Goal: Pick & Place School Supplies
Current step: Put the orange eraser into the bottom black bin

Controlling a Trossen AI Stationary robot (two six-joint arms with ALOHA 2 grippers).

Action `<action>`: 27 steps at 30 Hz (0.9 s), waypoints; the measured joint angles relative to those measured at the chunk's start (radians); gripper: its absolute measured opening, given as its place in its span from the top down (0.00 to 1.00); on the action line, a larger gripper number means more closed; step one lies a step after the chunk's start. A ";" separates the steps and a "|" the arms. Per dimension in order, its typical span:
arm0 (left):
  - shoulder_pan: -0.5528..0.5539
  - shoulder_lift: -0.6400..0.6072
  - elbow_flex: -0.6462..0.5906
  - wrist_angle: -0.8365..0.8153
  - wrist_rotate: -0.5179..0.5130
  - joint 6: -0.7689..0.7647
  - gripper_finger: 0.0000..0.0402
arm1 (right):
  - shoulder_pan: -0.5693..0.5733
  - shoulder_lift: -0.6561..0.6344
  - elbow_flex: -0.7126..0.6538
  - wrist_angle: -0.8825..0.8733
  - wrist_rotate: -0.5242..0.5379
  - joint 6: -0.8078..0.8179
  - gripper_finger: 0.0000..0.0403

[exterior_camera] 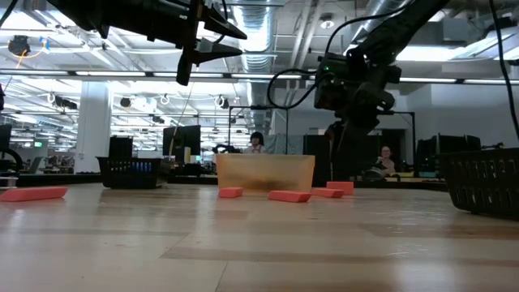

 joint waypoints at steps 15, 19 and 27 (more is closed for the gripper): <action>0.000 0.000 0.000 -0.001 0.000 0.003 0.71 | -0.010 0.000 0.000 0.004 0.014 -0.008 0.55; 0.000 0.000 0.000 -0.001 0.000 0.003 0.71 | -0.015 0.013 0.001 0.009 0.014 -0.008 0.55; 0.000 0.000 0.000 -0.001 0.007 0.004 0.71 | -0.002 0.114 0.000 0.032 0.014 0.000 0.55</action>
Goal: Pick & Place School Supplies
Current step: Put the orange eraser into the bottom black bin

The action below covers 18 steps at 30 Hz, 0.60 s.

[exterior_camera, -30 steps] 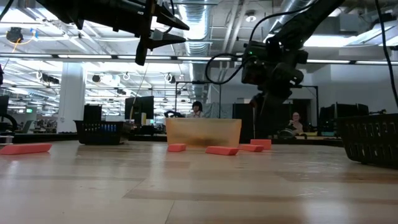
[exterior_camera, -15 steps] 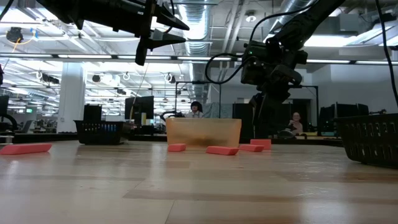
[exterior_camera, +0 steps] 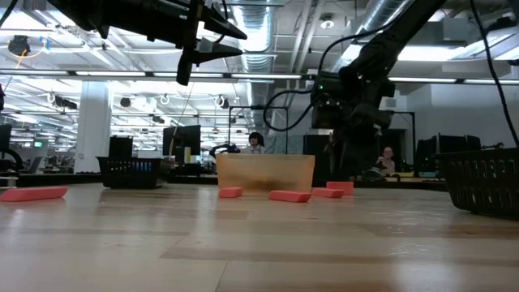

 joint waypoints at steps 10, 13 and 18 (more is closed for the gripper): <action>0.000 0.000 0.000 0.000 0.015 0.004 0.71 | -0.024 0.000 0.000 -0.003 -0.003 0.007 0.55; 0.000 0.000 0.000 0.000 0.015 0.003 0.71 | -0.035 0.000 0.000 -0.006 -0.003 0.004 0.55; 0.000 0.000 0.000 0.000 0.019 0.003 0.71 | -0.044 0.000 0.000 -0.011 -0.013 0.002 0.55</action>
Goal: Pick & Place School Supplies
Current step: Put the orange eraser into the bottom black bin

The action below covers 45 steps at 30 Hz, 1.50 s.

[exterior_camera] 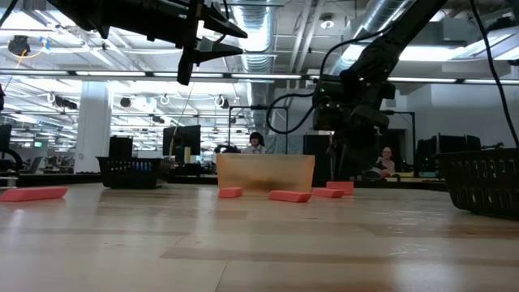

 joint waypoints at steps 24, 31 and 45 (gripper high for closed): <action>0.000 0.000 0.000 0.000 -0.002 0.001 0.71 | -0.001 -0.001 -0.088 0.127 0.038 0.094 0.94; 0.000 0.000 0.000 0.000 -0.005 0.031 0.71 | 0.004 -0.066 -0.089 0.023 -0.068 0.142 0.95; 0.000 0.000 0.000 0.003 -0.004 0.059 0.71 | 0.160 -0.466 -0.099 -0.245 -0.110 0.365 0.95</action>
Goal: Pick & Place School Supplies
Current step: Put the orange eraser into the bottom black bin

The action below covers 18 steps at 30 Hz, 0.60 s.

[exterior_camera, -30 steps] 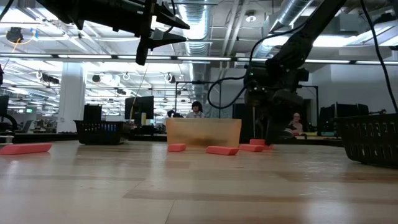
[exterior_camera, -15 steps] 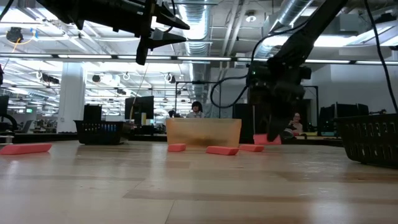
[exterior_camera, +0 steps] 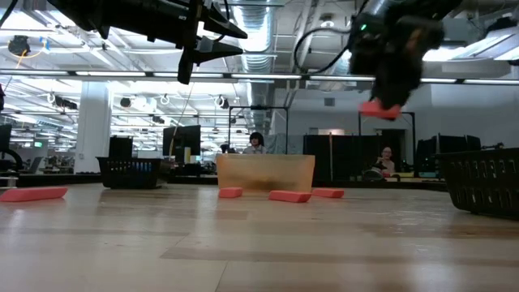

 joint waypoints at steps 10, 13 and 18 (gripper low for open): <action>0.000 0.000 0.000 0.001 0.003 0.003 0.71 | 0.321 -0.220 -0.223 0.037 0.087 0.398 0.95; 0.000 0.000 0.000 0.001 0.003 0.020 0.71 | 0.407 -0.247 -0.304 0.184 0.108 0.554 0.95; 0.000 0.000 0.000 0.001 0.003 0.020 0.71 | 0.516 -0.224 -0.381 0.359 0.161 0.715 0.95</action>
